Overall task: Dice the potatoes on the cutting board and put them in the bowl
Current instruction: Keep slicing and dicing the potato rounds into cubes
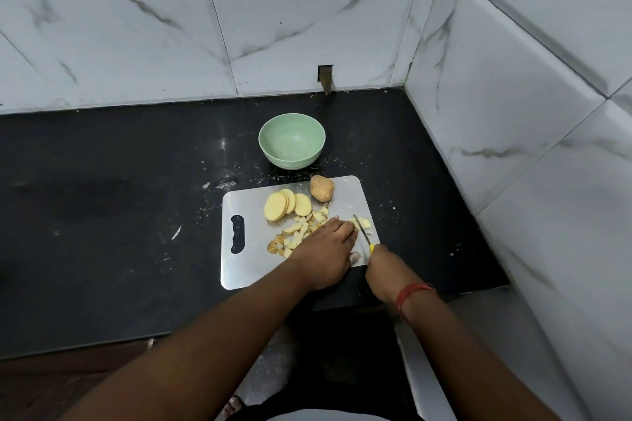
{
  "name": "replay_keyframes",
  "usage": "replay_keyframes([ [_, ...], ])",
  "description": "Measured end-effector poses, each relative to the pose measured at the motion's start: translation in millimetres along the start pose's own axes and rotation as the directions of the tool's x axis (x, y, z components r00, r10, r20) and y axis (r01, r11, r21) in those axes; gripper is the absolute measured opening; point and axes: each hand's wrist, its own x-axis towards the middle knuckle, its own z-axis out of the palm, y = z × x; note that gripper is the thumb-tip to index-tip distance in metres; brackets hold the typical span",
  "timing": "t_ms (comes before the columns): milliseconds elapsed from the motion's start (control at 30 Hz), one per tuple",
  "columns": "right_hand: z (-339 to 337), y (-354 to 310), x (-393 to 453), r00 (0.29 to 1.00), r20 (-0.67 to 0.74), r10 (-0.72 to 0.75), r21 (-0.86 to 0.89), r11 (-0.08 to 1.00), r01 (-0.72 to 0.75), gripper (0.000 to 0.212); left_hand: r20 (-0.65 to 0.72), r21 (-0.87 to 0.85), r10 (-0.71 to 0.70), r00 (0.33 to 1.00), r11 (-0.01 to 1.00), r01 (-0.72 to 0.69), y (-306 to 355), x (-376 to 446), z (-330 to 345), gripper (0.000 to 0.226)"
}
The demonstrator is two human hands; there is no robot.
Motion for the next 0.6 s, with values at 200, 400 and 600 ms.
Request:
replay_keyframes([
  [200,11.0,6.6,-5.1,1.000,0.005,0.003,-0.021,1.000,-0.003,0.036,0.007,0.021,-0.013,1.000,1.000,0.012,2.4,1.1,1.8,0.061],
  [400,21.2,29.6,-21.7,0.999,0.029,-0.028,0.011,1.000,0.028,0.018,-0.009,0.045,-0.027,1.000,0.999,0.028,4.8,-1.9,-2.2,0.061],
  [600,7.6,25.4,-29.5,0.995,-0.069,-0.078,0.084,0.993,0.084,0.010,0.020,-0.033,-0.028,0.999,0.999,0.029,-0.8,-17.0,-6.4,0.062],
])
